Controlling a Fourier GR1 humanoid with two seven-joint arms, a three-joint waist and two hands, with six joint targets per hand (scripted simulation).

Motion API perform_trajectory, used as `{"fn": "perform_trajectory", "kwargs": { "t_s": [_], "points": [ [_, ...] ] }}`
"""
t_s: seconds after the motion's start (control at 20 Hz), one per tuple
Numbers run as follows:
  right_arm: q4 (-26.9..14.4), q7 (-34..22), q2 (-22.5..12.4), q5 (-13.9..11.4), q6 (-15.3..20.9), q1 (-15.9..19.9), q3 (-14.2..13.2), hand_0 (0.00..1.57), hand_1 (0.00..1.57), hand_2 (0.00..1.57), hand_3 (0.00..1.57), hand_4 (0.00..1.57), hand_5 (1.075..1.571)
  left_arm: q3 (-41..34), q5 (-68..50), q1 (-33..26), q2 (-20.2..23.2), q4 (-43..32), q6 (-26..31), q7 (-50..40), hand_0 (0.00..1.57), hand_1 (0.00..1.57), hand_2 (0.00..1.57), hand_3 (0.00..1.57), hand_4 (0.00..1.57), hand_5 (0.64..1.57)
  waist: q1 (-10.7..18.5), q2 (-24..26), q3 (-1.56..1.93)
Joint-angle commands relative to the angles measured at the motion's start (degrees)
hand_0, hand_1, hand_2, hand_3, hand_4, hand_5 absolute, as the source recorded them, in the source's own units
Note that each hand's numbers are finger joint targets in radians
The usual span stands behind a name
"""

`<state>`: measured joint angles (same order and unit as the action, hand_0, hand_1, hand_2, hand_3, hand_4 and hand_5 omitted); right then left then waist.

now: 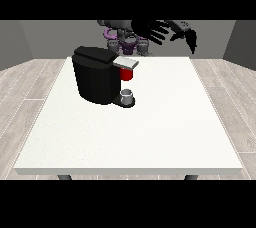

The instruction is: Insert the coffee pod into the coffee machine and close the lid

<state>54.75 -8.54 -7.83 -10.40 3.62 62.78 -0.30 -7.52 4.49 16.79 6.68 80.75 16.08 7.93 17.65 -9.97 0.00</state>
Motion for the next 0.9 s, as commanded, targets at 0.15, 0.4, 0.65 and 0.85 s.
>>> {"fn": "perform_trajectory", "kwargs": {
  "t_s": [0.15, 0.4, 0.65, 0.85],
  "points": [
    [-5.27, -1.90, -3.45, -2.16, 0.94, 11.23, -2.59, 0.00, 0.00, 0.00, 0.00, 0.00, 1.571, 1.29, -0.11, 2.83, 0.49, 1.48, 1.16, 0.63, 0.00, 0.00, 0.00, 0.00, 0.43, 1.571, 4.81, -4.42, -0.04],
    [-6.67, 0.97, -0.36, -4.17, 1.47, 9.90, -0.11, 0.00, 0.00, 0.00, 0.00, 0.00, 1.571, -0.50, -1.63, 2.19, 1.34, -0.25, 1.71, 2.06, 0.00, 0.00, 0.00, 0.00, 0.25, 1.571, 3.93, -4.78, -0.04],
    [-10.70, 1.66, -3.92, -2.82, 2.02, 15.48, -4.75, 0.00, 0.00, 0.00, 0.00, 0.00, 1.571, 2.99, -0.91, 4.02, -0.81, 3.67, 1.59, 0.81, 0.00, 0.00, 0.00, 0.00, 0.31, 1.571, 8.13, -7.81, -0.02],
    [-12.48, 1.33, -2.04, -1.65, 2.20, 16.13, -5.63, 0.00, 0.00, 0.00, 0.00, 0.00, 1.571, 2.70, -2.63, 5.07, 0.04, 3.46, 3.38, -1.37, 0.00, 0.00, 0.00, 0.00, 0.30, 1.571, 8.38, -7.93, -0.02]
  ]
}}
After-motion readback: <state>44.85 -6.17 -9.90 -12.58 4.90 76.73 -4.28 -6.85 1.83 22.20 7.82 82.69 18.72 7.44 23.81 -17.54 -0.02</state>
